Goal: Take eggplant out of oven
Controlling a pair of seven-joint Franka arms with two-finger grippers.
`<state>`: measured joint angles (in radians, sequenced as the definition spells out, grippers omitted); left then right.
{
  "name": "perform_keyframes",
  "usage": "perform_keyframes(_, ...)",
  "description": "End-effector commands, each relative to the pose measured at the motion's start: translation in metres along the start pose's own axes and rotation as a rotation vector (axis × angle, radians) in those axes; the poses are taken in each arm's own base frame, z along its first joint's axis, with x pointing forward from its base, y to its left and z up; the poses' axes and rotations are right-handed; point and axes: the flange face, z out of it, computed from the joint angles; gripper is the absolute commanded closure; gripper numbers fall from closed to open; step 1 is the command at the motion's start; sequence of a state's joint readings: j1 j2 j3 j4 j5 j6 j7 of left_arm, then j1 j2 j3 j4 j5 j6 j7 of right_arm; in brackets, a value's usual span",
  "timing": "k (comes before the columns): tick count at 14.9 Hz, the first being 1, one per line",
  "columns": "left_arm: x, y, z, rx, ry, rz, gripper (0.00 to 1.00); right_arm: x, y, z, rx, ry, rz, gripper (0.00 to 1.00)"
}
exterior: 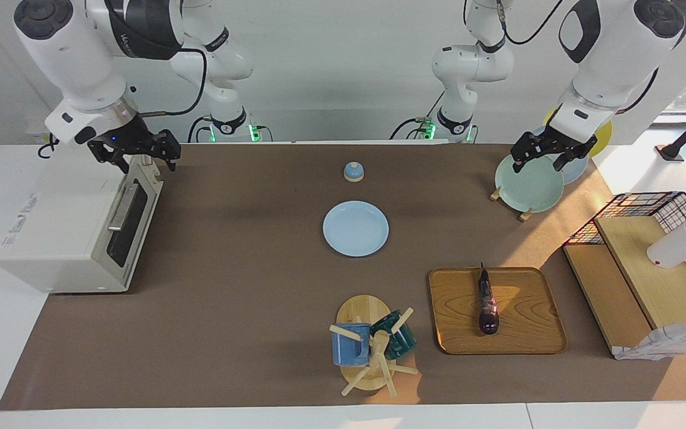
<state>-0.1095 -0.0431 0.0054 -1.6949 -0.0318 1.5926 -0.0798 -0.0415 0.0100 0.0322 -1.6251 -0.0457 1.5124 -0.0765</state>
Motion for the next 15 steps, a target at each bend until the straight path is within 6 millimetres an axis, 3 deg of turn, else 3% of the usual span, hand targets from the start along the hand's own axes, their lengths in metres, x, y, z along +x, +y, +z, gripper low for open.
perform_keyframes(1,-0.0021,0.0019,-0.0030,-0.009,-0.012,-0.010,0.00,-0.0024,0.0011,-0.0056,0.019,0.016,0.020,0.00)
perform_keyframes(15,0.0020,0.0063,-0.0032,-0.011,0.024,-0.005,0.00,0.0007,0.0020,-0.0089,0.020,0.052,0.018,0.00)
